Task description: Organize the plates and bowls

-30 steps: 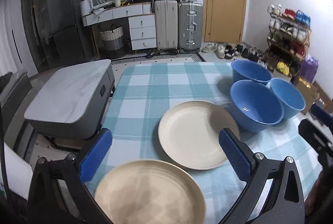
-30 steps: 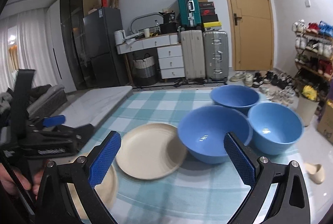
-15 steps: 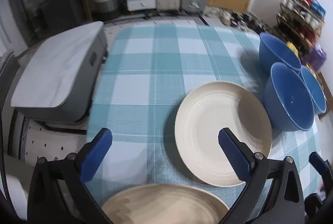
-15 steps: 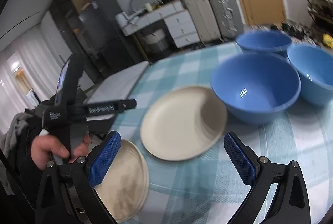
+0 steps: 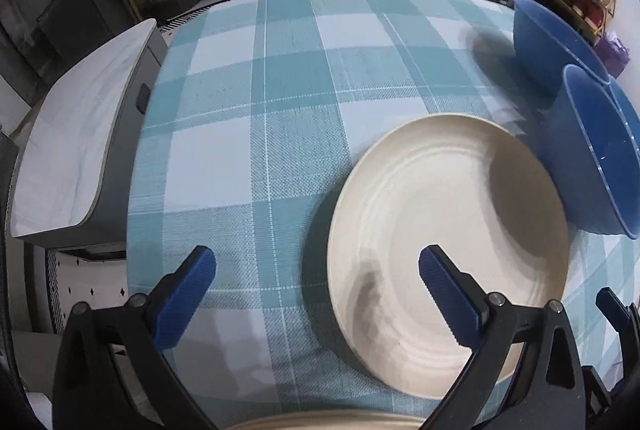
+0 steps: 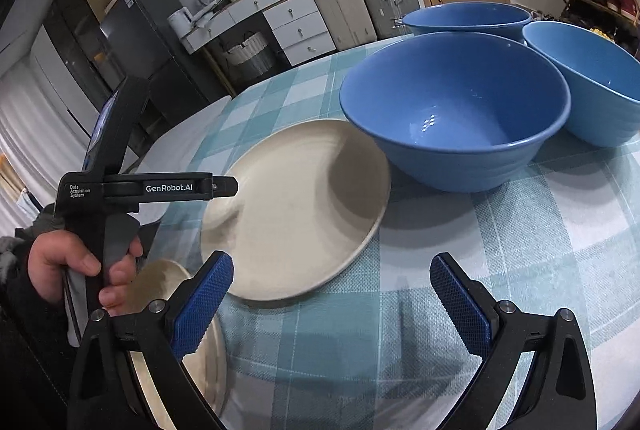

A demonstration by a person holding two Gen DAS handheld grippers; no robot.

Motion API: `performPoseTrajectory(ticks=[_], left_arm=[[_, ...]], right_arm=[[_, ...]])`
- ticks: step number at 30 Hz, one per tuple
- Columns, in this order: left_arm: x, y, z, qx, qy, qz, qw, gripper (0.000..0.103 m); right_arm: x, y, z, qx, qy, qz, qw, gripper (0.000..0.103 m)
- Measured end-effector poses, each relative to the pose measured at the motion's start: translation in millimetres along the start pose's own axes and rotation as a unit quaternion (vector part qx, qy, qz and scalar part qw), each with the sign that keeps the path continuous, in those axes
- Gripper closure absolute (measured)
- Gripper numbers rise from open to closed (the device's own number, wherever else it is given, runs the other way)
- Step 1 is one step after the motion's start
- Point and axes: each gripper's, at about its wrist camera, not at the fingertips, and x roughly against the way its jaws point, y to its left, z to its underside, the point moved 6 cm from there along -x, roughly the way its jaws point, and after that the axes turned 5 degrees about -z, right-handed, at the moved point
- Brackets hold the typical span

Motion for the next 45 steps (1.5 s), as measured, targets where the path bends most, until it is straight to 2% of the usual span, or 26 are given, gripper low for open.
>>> performPoseTrajectory(ticks=[4,6,8,9,11,13,16,19,20,22,24,27,29,31,37,45], left_arm=[[-5,-2,-5,-0.002,0.000,0.009,1.0000,0.003],[-8,-4,-6,-0.006,0.005,0.012,0.9999,0.010],[-13,-4,-8,-0.008,0.014,0.016,0.9997,0.028],[-15,-5,-9,-0.009,0.018,0.020,0.9996,0.031],[-19,-7,-9,-0.009,0.026,0.033,0.9991,0.045],[-22,-7,-9,-0.006,0.033,0.042,0.9985,0.048],[-26,-7,-9,-0.007,0.039,0.048,0.9981,0.066],[-25,-8,-9,-0.003,0.042,0.069,0.9967,0.078],[-25,-8,-9,0.001,0.045,0.080,0.9958,0.084],[-25,-8,-9,0.004,0.049,0.087,0.9950,0.087],[-24,-8,-9,0.003,0.049,0.087,0.9951,0.087],[-22,-7,-7,0.000,0.048,0.083,0.9954,0.088],[-22,-3,-7,0.002,0.046,0.079,0.9958,0.088],[-22,1,-7,0.005,0.045,0.076,0.9961,0.088],[-24,9,-10,0.011,0.039,0.061,0.9973,0.088],[-25,30,-3,0.026,0.046,0.053,0.9972,0.088]], right_arm=[[-10,-5,-2,-0.006,0.007,0.003,1.000,0.002],[-20,-3,-1,-0.003,0.028,0.002,1.000,0.002],[-19,-2,-1,0.007,0.025,0.004,1.000,0.002],[-21,-1,-2,0.013,0.022,0.011,1.000,0.002],[-24,1,-3,0.016,0.023,0.011,1.000,0.002],[-30,-2,-4,0.007,0.031,0.007,0.999,0.002],[-32,-4,-4,-0.004,0.042,0.001,0.999,0.002],[-35,-1,-4,0.003,0.043,-0.002,0.999,0.002],[-37,0,-4,0.006,0.043,-0.002,0.999,0.002],[-36,1,-4,0.011,0.047,-0.007,0.999,0.003],[-39,4,-1,0.015,0.056,-0.026,0.998,0.013],[-43,4,-2,0.028,0.060,-0.005,0.998,0.021],[-43,3,-3,0.033,0.061,0.007,0.998,0.031],[-47,5,-4,0.041,0.065,0.016,0.997,0.035],[-59,9,-12,0.063,0.073,0.038,0.995,0.039],[-73,16,-25,0.060,0.087,0.021,0.994,0.041]])
